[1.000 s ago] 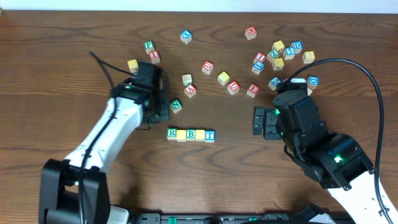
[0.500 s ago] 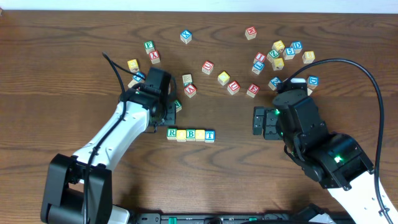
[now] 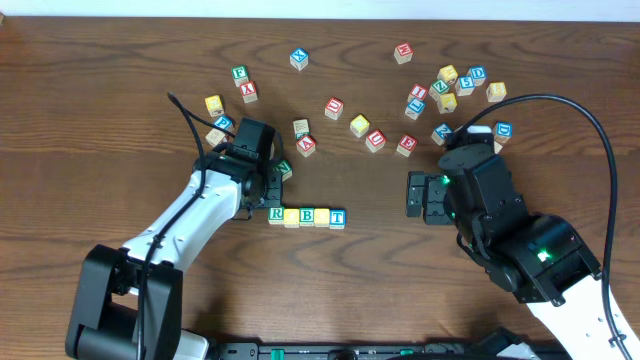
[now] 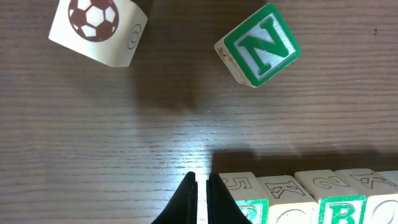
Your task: Spell out ROBOT
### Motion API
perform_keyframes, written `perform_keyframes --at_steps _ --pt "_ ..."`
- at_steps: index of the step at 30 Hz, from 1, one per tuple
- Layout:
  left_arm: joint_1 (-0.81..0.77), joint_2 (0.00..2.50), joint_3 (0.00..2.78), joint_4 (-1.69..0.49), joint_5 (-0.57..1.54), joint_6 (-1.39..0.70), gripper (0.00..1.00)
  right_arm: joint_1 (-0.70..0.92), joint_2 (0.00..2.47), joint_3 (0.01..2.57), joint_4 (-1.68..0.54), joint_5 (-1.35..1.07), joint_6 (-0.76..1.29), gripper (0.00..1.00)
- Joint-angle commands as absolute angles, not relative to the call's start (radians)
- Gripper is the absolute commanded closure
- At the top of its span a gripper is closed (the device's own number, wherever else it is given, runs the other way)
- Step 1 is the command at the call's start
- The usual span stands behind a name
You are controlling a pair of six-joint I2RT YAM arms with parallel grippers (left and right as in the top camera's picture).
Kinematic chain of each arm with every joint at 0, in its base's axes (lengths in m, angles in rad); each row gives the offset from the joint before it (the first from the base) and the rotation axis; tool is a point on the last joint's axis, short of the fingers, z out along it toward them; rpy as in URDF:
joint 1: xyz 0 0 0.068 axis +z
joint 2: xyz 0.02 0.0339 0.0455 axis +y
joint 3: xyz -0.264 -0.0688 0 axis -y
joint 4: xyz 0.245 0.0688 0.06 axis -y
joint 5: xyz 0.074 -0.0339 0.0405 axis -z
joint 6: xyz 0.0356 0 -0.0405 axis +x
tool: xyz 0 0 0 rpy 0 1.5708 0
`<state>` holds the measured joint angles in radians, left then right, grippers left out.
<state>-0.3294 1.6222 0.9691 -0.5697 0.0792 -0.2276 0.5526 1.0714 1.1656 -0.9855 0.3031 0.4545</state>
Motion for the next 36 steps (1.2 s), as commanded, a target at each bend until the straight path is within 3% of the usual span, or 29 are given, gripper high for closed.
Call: perform_keyframes --at_steps 1,36 --pt "-0.359 1.645 0.953 -0.558 0.071 -0.211 0.92 0.549 1.068 1.162 -0.988 0.307 0.448 0.01" --pt "-0.400 1.661 0.907 -0.495 0.031 -0.248 0.93 0.549 1.068 1.162 -0.987 0.307 0.448 0.01"
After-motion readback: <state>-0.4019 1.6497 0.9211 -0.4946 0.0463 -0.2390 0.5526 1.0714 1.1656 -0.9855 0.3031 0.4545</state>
